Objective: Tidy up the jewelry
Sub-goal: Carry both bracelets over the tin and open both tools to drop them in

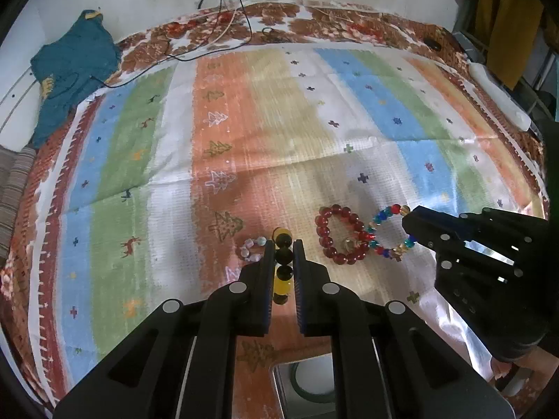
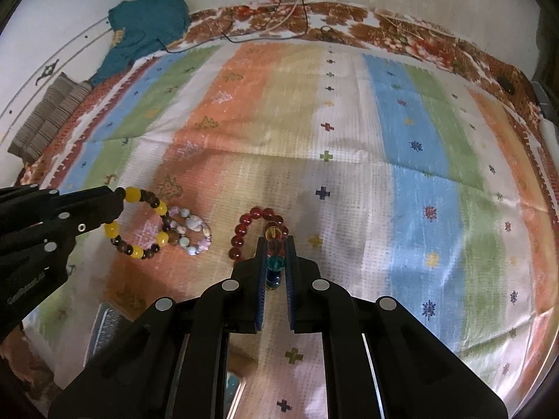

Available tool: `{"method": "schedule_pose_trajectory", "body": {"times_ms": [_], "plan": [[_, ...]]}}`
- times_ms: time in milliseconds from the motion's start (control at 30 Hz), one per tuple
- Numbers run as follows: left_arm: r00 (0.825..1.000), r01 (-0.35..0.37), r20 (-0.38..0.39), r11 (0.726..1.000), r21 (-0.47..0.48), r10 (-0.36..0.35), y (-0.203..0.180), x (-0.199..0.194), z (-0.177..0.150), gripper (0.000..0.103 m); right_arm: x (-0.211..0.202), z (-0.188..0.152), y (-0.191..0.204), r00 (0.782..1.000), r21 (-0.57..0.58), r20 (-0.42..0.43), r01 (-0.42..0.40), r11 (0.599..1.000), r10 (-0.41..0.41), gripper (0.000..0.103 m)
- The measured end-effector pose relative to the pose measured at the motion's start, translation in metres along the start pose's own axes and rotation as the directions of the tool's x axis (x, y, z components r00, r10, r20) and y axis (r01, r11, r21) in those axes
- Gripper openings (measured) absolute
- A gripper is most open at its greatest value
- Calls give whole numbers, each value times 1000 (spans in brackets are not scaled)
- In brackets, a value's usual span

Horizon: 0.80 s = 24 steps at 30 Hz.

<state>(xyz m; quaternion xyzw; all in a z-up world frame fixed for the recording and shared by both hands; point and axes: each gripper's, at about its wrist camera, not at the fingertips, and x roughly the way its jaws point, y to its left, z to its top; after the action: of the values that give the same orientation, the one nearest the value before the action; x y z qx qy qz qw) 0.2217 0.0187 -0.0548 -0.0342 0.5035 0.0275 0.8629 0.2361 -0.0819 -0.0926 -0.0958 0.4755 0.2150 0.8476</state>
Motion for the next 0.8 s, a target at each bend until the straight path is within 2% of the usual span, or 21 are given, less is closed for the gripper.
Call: {"method": "schedule_pose_trajectory", "body": {"times_ms": [200, 800], "plan": [[1000, 13, 19, 1000, -13, -13, 0, -14, -5, 10, -26, -2, 7, 997, -4, 75, -25, 1000, 25, 11], [994, 60, 88, 998, -19, -58, -6, -54, -20, 9, -64, -18, 20, 985, -36, 160, -53, 998, 58, 11]]}}
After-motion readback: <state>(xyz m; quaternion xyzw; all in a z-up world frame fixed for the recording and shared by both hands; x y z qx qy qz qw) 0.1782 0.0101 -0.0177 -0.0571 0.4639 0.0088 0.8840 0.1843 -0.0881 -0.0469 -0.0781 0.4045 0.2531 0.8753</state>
